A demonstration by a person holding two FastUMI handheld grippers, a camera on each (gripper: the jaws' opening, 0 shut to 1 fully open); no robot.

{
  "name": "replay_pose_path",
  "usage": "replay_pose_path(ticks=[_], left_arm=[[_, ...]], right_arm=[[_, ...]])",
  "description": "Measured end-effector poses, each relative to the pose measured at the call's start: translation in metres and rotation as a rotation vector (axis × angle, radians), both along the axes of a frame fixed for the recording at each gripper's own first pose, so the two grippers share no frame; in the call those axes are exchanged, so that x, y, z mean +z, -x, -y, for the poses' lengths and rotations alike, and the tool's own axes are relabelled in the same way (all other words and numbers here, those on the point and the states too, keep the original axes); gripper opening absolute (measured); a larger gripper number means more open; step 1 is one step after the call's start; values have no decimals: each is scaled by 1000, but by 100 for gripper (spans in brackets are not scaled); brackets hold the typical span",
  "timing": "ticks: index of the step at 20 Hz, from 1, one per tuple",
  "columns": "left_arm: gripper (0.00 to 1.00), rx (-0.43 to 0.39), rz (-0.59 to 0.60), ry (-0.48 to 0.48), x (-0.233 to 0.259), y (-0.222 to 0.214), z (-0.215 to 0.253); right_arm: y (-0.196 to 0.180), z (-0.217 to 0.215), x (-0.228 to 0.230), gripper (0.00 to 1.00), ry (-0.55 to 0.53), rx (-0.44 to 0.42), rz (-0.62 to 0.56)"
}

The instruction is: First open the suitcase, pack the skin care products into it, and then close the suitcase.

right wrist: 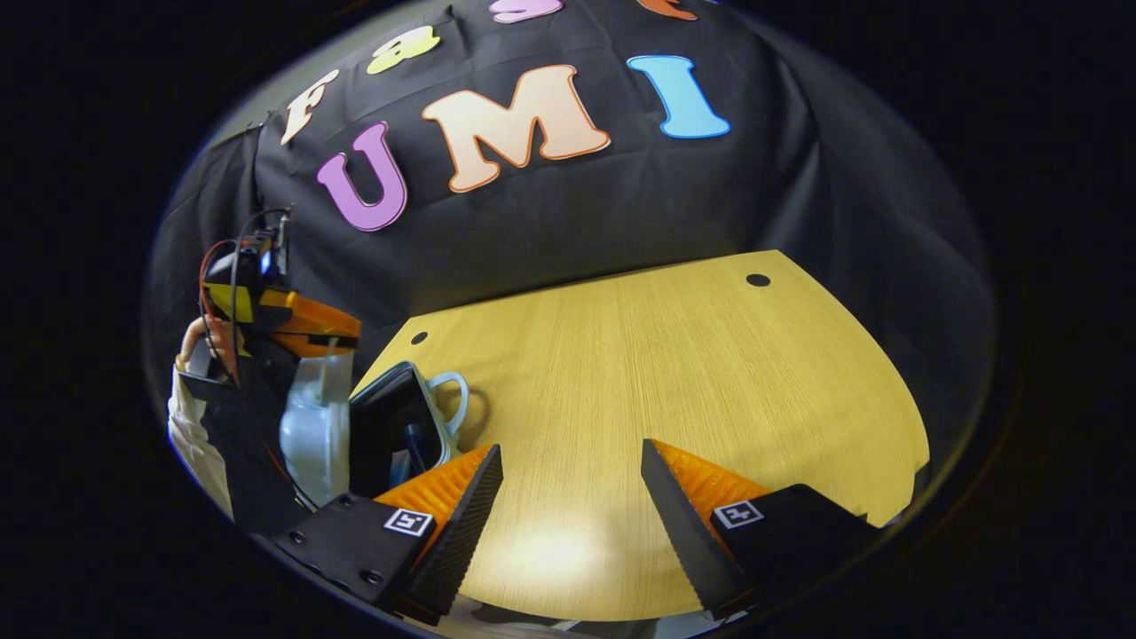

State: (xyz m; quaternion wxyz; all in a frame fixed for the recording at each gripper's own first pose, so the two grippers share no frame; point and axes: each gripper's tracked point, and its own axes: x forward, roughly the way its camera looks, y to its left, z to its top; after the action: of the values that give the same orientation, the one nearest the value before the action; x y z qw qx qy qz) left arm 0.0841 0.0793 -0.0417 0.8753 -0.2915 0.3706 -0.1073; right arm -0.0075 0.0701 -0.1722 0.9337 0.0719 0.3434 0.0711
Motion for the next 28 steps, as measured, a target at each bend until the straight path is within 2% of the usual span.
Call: replay_pose_path(ticks=[1, 2, 3, 6, 7, 8, 9, 10, 12, 14, 16, 17, 18, 19, 20, 21, 22, 23, 24, 25, 26, 27, 28], left_arm=[[6, -9, -29, -13, -11, -6, 2], [6, -16, -57, -25, -21, -11, 4], [6, -20, -79, -37, -30, -17, 6], [6, -15, -138, -51, -50, -29, 6], [6, -16, -155, -57, -54, -33, 8], [6, -11, -172, -64, -60, -39, 8], [6, -7, -188, -68, -64, -43, 9], [10, 1, -203, -71, -69, -45, 11], [8, 13, -226, -88, -78, -51, 9], [10, 17, -235, -175, -86, -49, 0], [17, -22, -197, -207, -77, -48, 6], [26, -43, -178, -231, -71, -44, 10], [28, -59, -158, -270, -68, -42, 13], [34, -70, -140, -305, -67, -41, 20], [45, -83, -122, -332, -64, -36, 28], [41, -89, -104, -346, -58, -27, 34], [44, -96, -82, -363, -52, -18, 43], [54, -98, -58, -385, -49, -12, 52], [60, -106, -33, -413, -46, -3, 60], [74, -110, -12, -439, -45, 8, 66], [79, -106, 6, -460, -43, 17, 72], [96, -108, 21, -471, -43, 27, 83], [95, -107, 32, -475, -43, 37, 91]], right_arm=[[0, 1, 1, 99, -8, -13, 2], [-1, 3, 1, 94, -14, -27, 1], [-1, 4, 0, 99, -18, -35, 0], [-2, 14, 1, 98, -18, -60, -9], [-3, 16, 0, 94, -20, -63, -9], [-6, 19, 0, 94, -16, -65, -10], [-7, 23, -1, 98, -8, -66, -12], [-10, 28, 0, 98, 3, -68, -10], [-17, 35, 4, 98, 14, -71, 2], [-21, 38, 9, 98, 4, -73, 13], [-23, 40, 13, 98, -12, -72, 19], [-22, 41, 12, 94, -16, -69, 19], [-21, 42, 12, 98, -18, -64, 21], [-21, 44, 13, 98, -22, -57, 24], [-20, 44, 14, 98, -26, -47, 29], [-18, 46, 13, 94, -28, -39, 29], [-16, 48, 13, 98, -28, -31, 29], [-14, 51, 15, 98, -31, -22, 35], [-13, 53, 19, 98, -35, -10, 44], [-11, 55, 22, 98, -38, 1, 52], [-9, 57, 26, 94, -38, 15, 62], [-7, 59, 30, 98, -36, 27, 73], [-5, 61, 34, 94, -35, 40, 83]])
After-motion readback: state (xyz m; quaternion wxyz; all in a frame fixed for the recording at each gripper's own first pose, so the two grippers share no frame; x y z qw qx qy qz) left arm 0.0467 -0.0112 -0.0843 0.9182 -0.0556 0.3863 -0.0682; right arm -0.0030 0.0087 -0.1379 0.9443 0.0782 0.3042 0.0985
